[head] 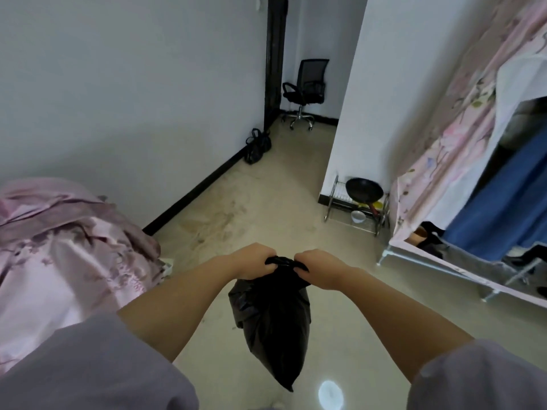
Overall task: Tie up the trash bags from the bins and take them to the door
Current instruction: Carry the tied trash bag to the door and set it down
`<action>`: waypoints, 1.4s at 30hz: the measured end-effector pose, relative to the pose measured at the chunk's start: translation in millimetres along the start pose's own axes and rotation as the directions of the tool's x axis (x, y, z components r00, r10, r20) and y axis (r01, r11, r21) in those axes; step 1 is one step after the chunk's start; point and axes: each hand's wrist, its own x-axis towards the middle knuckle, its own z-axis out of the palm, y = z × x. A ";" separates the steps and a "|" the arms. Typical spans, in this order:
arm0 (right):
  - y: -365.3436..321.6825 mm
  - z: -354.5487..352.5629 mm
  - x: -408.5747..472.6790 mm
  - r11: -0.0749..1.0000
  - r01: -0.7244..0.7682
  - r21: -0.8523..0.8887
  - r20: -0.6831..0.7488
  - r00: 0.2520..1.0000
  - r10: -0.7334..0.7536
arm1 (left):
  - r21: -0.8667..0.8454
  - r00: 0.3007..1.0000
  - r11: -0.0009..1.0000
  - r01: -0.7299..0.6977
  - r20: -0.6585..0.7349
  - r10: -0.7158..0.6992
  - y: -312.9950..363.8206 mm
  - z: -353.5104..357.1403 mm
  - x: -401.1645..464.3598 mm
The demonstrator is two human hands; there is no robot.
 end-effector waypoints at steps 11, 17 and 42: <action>127.0 -92.5 236.6 0.998 0.061 -0.020 0.048 0.997 -0.060 | -0.048 0.998 0.997 0.056 0.023 -0.055 -99.9 -106.7 216.6; 187.2 -139.4 381.3 0.999 0.035 -0.016 0.019 0.999 -0.035 | -0.046 0.999 0.998 0.052 0.005 -0.052 -177.6 -172.4 343.5; 420.3 -308.0 892.9 0.983 0.182 0.016 0.111 0.977 -0.182 | -0.133 0.988 0.979 0.154 -0.011 -0.157 -446.6 -383.7 807.7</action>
